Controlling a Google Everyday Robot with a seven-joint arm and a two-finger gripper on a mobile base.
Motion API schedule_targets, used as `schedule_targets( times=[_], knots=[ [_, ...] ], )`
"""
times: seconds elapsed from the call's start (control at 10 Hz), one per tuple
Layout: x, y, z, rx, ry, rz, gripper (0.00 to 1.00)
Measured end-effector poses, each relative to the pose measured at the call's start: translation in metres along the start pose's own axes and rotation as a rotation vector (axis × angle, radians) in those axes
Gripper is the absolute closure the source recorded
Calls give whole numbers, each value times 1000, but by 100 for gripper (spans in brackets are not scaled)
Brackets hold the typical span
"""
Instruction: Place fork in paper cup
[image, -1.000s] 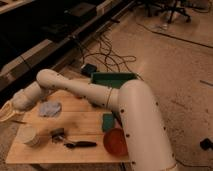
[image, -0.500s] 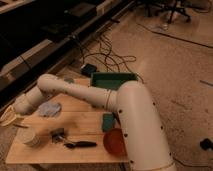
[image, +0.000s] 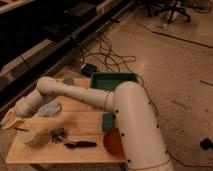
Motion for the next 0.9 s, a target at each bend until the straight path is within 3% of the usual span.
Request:
schedule_targets(
  times=[0.6, 0.9],
  knots=[
    [18, 3, 3, -24, -1, 21, 100],
    [22, 6, 2, -25, 24, 27, 100]
  ],
)
